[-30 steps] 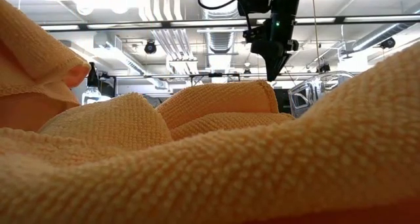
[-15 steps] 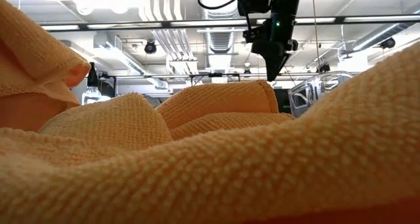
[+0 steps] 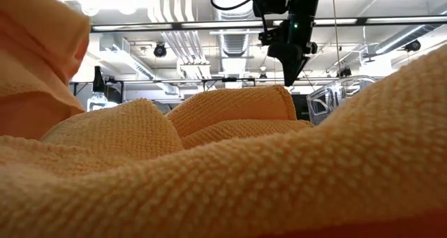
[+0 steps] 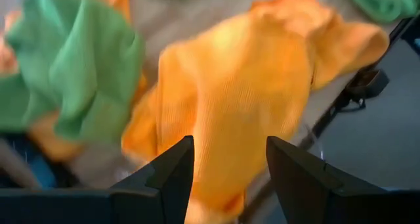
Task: Sort microfiber towel by color & place in baskets
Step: Put the top right yellow towel into the left transparent bin
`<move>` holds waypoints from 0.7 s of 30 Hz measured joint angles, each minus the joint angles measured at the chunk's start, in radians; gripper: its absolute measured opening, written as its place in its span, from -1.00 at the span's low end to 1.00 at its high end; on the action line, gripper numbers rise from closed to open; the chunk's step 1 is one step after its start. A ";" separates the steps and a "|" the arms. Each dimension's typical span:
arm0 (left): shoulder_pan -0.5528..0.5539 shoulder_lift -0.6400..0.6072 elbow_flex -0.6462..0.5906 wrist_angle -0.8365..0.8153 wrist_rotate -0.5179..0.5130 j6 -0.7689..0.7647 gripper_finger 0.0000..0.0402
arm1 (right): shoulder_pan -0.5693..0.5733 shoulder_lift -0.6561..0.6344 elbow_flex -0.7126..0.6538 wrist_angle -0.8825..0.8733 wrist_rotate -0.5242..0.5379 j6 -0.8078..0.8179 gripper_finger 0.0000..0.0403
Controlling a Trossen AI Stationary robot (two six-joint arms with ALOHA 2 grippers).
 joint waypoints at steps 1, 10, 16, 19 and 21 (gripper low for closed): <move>0.015 0.000 0.000 0.000 -0.029 0.034 -0.14 | 0.000 0.000 0.000 0.000 0.000 0.000 -0.66; 0.207 -0.016 0.000 0.000 -0.401 0.390 -0.14 | 0.003 0.000 0.000 -0.001 -0.002 0.019 -0.66; 0.289 -0.080 -0.013 0.000 -0.443 0.540 -0.14 | 0.012 -0.010 0.000 -0.031 -0.009 0.030 -0.66; 0.307 -0.122 -0.039 0.000 -0.477 0.570 -0.14 | 0.027 -0.033 0.000 -0.031 -0.009 0.029 -0.66; 0.315 -0.157 -0.071 -0.001 -0.512 0.565 -0.14 | 0.038 -0.053 0.000 -0.025 -0.009 0.028 -0.66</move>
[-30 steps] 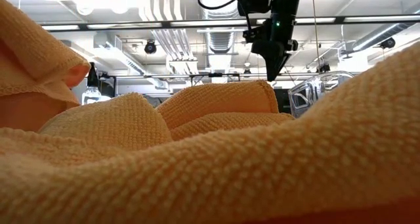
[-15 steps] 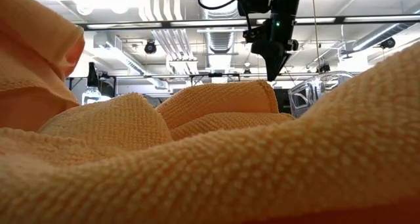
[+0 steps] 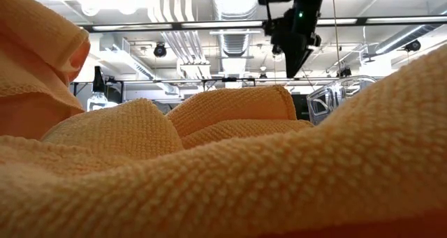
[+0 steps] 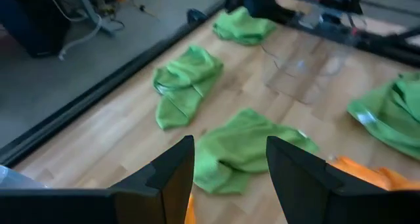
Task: Sort microfiber towel by color & place in baskets
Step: Put the top right yellow towel into the left transparent bin, then put the top center green towel into the right transparent bin
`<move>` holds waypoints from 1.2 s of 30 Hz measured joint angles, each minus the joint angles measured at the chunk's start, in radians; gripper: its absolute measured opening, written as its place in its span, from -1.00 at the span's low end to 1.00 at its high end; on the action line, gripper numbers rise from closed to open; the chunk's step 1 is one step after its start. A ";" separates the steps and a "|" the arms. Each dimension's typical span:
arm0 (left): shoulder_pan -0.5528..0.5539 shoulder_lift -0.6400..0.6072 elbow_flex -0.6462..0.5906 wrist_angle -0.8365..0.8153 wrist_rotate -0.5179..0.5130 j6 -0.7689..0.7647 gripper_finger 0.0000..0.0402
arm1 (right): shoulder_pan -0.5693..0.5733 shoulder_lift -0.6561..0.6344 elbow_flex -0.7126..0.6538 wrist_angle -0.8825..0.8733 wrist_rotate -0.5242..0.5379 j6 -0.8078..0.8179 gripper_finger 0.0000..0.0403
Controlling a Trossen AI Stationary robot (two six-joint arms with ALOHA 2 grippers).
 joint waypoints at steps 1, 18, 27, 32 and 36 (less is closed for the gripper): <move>0.002 -0.017 -0.019 0.000 -0.011 -0.003 -0.14 | 0.004 -0.012 0.000 0.008 0.000 0.000 -0.66; 0.048 -0.445 -0.637 0.505 -0.182 0.027 -0.13 | 0.016 -0.149 0.000 0.109 0.000 -0.018 -0.66; 0.135 -0.609 -0.765 0.724 -0.123 0.323 -0.13 | 0.016 -0.104 0.000 0.145 0.019 -0.110 -0.66; 0.187 -0.681 -0.795 0.752 -0.107 0.418 -0.13 | 0.016 -0.093 -0.001 0.187 0.018 -0.147 -0.66; 0.226 -0.737 -0.832 0.759 -0.076 0.434 -0.13 | 0.013 -0.089 -0.013 0.202 0.058 -0.151 -0.66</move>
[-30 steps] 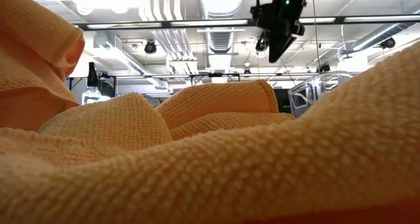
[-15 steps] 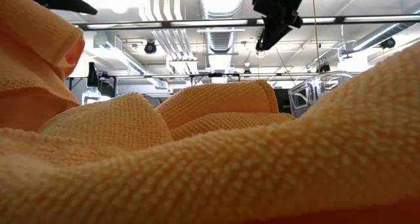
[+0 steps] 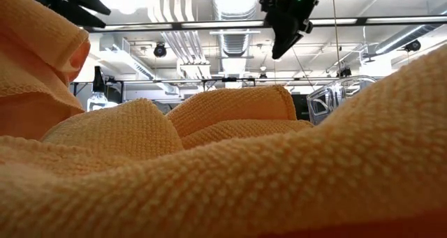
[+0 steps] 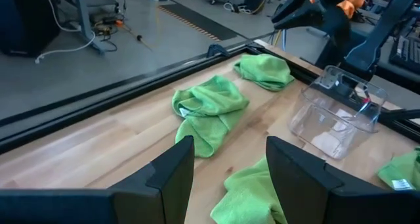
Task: Sort microfiber towel by color & place in baskets
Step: Put the top center green towel into the right transparent bin
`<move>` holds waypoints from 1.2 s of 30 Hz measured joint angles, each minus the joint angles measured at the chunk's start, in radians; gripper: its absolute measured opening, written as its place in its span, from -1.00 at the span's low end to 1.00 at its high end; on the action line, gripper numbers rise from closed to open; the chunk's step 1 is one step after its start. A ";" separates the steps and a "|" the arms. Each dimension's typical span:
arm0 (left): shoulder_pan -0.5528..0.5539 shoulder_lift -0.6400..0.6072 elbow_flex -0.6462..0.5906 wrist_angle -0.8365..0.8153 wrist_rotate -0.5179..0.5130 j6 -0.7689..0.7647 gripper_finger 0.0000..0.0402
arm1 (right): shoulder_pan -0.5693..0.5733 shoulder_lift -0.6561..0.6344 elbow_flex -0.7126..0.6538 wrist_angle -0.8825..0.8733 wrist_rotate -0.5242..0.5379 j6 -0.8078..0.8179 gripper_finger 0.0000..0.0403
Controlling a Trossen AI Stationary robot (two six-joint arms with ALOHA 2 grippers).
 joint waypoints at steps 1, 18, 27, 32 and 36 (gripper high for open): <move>0.009 -0.012 -0.009 0.004 0.004 0.003 -0.13 | 0.000 0.003 -0.003 0.001 0.019 0.000 -0.66; 0.205 -0.080 -0.141 0.321 0.159 0.252 -0.13 | 0.000 0.007 -0.176 0.224 0.112 0.015 -0.66; 0.339 -0.052 -0.134 0.434 0.278 0.442 -0.13 | 0.043 0.005 -0.316 0.394 0.111 -0.083 -0.66; 0.401 -0.034 -0.132 0.439 0.314 0.474 -0.13 | 0.090 0.007 -0.377 0.444 0.185 -0.019 -0.66; 0.449 -0.016 -0.134 0.486 0.371 0.499 -0.13 | 0.117 0.007 -0.397 0.448 0.173 0.014 -0.66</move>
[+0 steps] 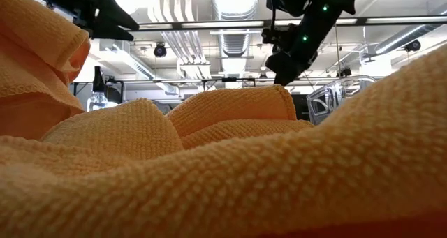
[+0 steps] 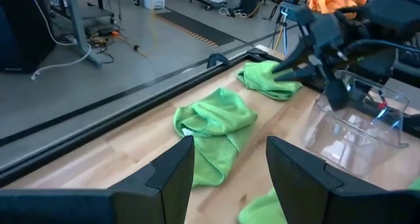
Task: Sort microfiber towel by color & place in baskets
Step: Put the top center green towel into the right transparent bin
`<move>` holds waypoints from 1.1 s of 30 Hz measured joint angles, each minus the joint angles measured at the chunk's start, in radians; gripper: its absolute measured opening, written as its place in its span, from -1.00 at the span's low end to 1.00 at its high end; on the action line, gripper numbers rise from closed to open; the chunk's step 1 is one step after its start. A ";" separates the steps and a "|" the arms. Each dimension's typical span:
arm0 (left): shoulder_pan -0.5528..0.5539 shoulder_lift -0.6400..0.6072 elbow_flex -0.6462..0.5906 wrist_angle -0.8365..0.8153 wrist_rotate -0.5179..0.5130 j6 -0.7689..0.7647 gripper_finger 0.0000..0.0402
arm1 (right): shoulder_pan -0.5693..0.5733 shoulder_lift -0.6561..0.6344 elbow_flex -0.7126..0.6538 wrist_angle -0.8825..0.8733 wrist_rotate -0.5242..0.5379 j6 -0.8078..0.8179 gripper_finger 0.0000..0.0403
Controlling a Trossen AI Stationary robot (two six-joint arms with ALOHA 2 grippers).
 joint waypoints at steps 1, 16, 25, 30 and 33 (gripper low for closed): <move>0.013 0.006 0.000 0.018 0.015 0.011 -0.13 | 0.006 0.000 -0.002 0.003 -0.015 0.003 -0.66; 0.206 0.172 -0.001 0.259 0.235 0.124 -0.13 | 0.017 0.014 -0.010 0.018 -0.120 -0.049 -0.66; 0.299 0.307 0.004 0.440 0.385 0.143 -0.13 | -0.033 0.081 -0.010 0.019 -0.283 -0.089 -0.66; 0.320 0.352 0.033 0.439 0.391 0.142 -0.13 | -0.034 0.105 -0.010 0.022 -0.309 -0.124 -0.66; 0.329 0.371 0.048 0.435 0.407 0.149 -0.13 | -0.034 0.108 -0.010 0.037 -0.301 -0.170 -0.66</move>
